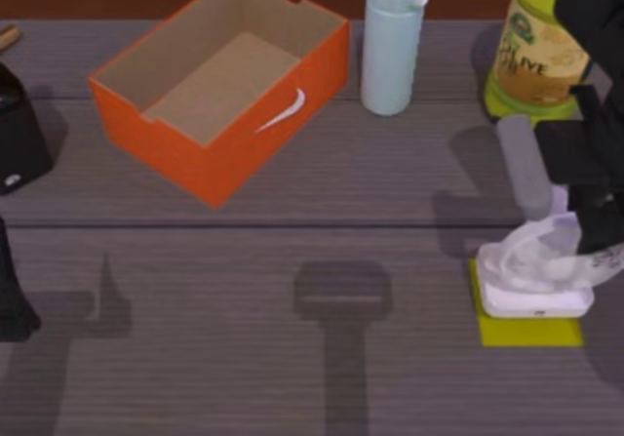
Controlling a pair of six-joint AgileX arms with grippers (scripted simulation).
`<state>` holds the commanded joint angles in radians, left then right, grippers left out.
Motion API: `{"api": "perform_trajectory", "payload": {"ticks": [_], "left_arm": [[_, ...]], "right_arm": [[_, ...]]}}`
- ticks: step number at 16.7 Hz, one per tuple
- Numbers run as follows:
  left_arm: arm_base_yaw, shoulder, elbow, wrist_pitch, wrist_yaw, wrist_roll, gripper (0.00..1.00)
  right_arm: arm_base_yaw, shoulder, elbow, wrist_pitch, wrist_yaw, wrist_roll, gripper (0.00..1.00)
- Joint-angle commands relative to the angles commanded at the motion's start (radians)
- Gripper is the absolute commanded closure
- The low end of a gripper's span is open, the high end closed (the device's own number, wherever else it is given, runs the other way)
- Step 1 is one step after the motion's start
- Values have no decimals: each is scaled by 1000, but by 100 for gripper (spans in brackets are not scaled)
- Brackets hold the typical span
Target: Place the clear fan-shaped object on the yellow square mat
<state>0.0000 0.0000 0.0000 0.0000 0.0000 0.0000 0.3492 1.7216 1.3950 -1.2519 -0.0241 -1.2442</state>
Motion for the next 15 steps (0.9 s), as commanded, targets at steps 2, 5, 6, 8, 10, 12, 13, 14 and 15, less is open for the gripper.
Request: {"api": "perform_trajectory", "payload": {"ticks": [2, 5, 6, 8, 10, 12, 13, 14, 15], "left_arm": [[0, 0, 0, 0, 0, 0, 0], [0, 0, 0, 0, 0, 0, 0], [0, 0, 0, 0, 0, 0, 0], [0, 0, 0, 0, 0, 0, 0], [0, 0, 0, 0, 0, 0, 0], [0, 0, 0, 0, 0, 0, 0], [0, 0, 0, 0, 0, 0, 0], [0, 0, 0, 0, 0, 0, 0], [0, 0, 0, 0, 0, 0, 0]], "right_arm": [[0, 0, 0, 0, 0, 0, 55], [0, 0, 0, 0, 0, 0, 32], [0, 0, 0, 0, 0, 0, 25], [0, 0, 0, 0, 0, 0, 10], [0, 0, 0, 0, 0, 0, 0], [0, 0, 0, 0, 0, 0, 0], [0, 0, 0, 0, 0, 0, 0], [0, 0, 0, 0, 0, 0, 0], [0, 0, 0, 0, 0, 0, 0]]}}
